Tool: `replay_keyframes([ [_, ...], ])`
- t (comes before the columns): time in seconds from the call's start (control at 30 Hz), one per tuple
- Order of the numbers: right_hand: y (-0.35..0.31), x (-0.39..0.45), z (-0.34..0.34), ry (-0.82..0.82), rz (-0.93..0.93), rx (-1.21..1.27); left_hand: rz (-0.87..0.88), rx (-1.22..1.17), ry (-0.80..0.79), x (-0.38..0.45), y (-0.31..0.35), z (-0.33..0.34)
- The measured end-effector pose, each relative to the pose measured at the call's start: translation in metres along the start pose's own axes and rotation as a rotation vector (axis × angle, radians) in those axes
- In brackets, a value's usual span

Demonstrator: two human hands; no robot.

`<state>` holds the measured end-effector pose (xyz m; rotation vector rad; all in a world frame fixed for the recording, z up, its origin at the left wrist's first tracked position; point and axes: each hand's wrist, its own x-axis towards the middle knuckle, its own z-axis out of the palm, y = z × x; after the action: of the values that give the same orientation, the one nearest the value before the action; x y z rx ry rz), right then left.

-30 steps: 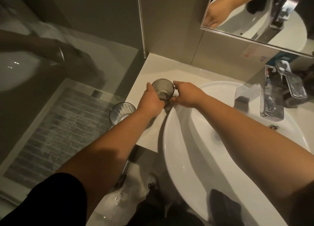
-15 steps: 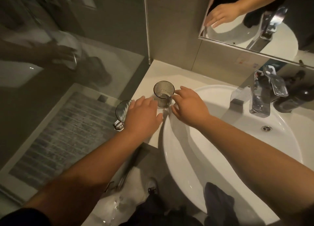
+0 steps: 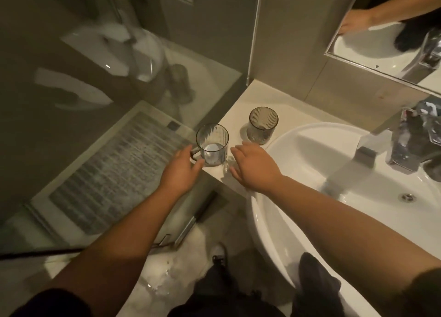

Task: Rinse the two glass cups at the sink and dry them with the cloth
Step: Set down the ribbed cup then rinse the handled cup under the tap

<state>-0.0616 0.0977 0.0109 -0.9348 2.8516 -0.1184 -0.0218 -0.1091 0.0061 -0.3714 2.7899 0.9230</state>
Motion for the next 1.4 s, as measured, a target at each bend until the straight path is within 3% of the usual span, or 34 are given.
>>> replay_keyframes([
  [0.27, 0.002, 0.006, 0.009, -0.034, 0.023, 0.029, -0.100, -0.359, -0.069, 0.018, 0.002, -0.005],
  [0.47, 0.007, 0.005, 0.015, -0.043, -0.007, 0.012, -0.091, -0.631, 0.025, 0.009, 0.015, -0.018],
  [0.7, 0.016, -0.018, 0.010, 0.002, -0.025, 0.027, 0.105, -0.589, 0.063, -0.001, 0.092, -0.028],
  [0.97, 0.078, -0.146, -0.020, 0.422, 0.295, 0.082, 0.277, -0.470, -0.177, 0.000, 0.169, 0.029],
  [1.13, 0.122, -0.205, -0.083, 0.753, 0.450, -0.167, 0.331, -0.454, -0.310, -0.008, 0.196, 0.068],
  [1.2, 0.145, -0.205, -0.103, 0.716, 0.520, -0.231, 0.349, -0.423, -0.328, -0.013, 0.202, 0.081],
  [1.33, 0.184, -0.187, -0.120, 0.353, 0.552, -0.189, 0.366, -0.355, -0.343, -0.022, 0.207, 0.101],
  [1.4, 0.194, -0.178, -0.118, 0.254, 0.541, -0.169, 0.368, -0.331, -0.352, -0.024, 0.208, 0.109],
])
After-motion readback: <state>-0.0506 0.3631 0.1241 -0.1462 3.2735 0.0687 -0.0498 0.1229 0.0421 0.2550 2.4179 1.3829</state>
